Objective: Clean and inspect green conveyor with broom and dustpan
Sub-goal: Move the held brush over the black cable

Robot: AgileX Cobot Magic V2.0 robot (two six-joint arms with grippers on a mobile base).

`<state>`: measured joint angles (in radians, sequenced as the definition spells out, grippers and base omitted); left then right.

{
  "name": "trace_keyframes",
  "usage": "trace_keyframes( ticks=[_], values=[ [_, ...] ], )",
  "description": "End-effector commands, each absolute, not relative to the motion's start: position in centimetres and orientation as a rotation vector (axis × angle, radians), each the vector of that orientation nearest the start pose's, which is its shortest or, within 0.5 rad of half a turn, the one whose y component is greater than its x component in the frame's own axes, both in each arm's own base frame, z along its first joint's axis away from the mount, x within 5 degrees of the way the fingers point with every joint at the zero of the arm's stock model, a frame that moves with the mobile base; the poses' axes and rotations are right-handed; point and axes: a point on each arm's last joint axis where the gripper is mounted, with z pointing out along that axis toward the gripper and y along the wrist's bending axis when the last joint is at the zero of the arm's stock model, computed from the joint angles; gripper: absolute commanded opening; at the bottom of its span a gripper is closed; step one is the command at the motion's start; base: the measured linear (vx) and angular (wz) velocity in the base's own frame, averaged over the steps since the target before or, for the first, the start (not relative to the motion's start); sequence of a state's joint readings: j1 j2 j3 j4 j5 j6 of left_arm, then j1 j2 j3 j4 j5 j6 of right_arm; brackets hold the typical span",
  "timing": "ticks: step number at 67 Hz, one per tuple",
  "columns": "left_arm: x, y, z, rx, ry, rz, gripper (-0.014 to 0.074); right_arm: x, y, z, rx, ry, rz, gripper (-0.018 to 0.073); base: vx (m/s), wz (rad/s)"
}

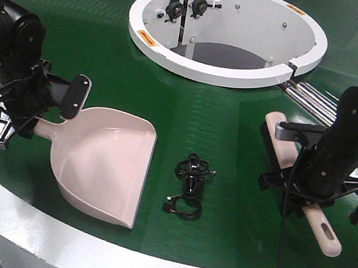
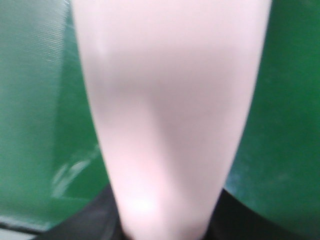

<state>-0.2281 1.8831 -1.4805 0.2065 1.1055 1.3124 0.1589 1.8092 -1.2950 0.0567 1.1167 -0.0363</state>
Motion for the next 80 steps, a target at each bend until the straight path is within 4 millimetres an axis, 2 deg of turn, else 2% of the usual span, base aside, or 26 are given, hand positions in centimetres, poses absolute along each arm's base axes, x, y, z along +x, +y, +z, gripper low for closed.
trace_keyframes(
  ticks=[1, 14, 19, 37, 46, 55, 67, 80],
  values=[
    [37.4, -7.2, 26.5, -2.328, -2.227, -0.473, 0.0035, 33.1, 6.7, 24.5, -0.255, 3.033, 0.065, -0.0004, 0.00, 0.00],
    [37.4, -7.2, 26.5, -2.328, -2.227, -0.473, 0.0035, 31.7, 11.4, 24.6, -0.318, 3.022, 0.013, -0.0004, 0.00, 0.00],
    [37.4, -7.2, 26.5, -2.328, -2.227, -0.473, 0.0035, 31.4, 12.4, 24.4, -0.299, 3.039, 0.016, -0.0004, 0.00, 0.00],
    [37.4, -7.2, 26.5, -2.328, -2.227, -0.473, 0.0035, 30.5, 13.3, 22.9, -0.107, 3.233, 0.070, -0.0004, 0.00, 0.00],
    [37.4, -7.2, 26.5, -2.328, -2.227, -0.473, 0.0035, 30.6, 13.8, 23.4, -0.029, 3.229, 0.081, -0.0004, 0.00, 0.00],
    [37.4, -7.2, 26.5, -2.329, -2.226, -0.474, 0.0035, 31.1, 15.7, 24.0, -0.019, 3.207, 0.089, -0.0004, 0.00, 0.00],
    [37.4, -7.2, 26.5, -2.329, -2.226, -0.474, 0.0035, 31.1, 18.6, 22.8, -0.041, 3.225, 0.068, -0.0004, 0.00, 0.00],
    [37.4, -7.2, 26.5, -2.329, -2.226, -0.474, 0.0035, 31.3, 18.7, 22.0, 0.055, 3.241, 0.032, -0.0004, 0.00, 0.00]
  ],
)
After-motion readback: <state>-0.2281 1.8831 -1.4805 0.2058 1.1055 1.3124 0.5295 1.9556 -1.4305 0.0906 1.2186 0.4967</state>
